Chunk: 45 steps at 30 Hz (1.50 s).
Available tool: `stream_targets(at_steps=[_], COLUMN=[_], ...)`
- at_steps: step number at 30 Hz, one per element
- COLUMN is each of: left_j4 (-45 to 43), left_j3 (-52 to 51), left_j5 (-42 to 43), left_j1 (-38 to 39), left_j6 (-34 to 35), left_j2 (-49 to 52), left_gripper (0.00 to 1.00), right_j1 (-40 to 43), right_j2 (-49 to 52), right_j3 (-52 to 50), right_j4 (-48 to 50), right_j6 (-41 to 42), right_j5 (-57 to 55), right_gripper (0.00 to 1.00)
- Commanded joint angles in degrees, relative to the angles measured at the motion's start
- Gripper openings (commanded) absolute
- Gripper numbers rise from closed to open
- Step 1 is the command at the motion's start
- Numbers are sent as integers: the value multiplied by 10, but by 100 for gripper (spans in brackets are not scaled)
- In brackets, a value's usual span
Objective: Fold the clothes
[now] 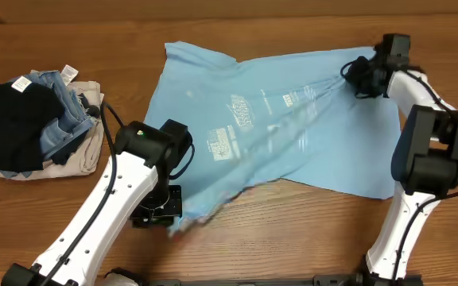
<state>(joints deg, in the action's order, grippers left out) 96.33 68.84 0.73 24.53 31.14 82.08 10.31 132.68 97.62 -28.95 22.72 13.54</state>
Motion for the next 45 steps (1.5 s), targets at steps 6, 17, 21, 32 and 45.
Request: stream_targets(at_steps=[6,17,21,32,45], left_j4=[-29,-507,-577,-621,-719], left_j3=[20,34,83,166,241], left_j5=[-96,99,158,37,16], left_j1=[-3,-179,-217,-229,-355], left_j6=[2,-151,-231,-222,-132], left_j2=[-8,172,317,486,532], left_gripper=[62,4,4,4,4], right_j1=[36,32,29,-35,-68], right_j2=[-14,-82,-96,-179,-187], right_j3=[140,151,151,151,31], right_j4=[-239,-422,-479,-514,-539], right_j6=[-38,-95,-141,-200,-104], right_j5=[70,150,211,174,33], right_gripper=[55,60,60,61,66])
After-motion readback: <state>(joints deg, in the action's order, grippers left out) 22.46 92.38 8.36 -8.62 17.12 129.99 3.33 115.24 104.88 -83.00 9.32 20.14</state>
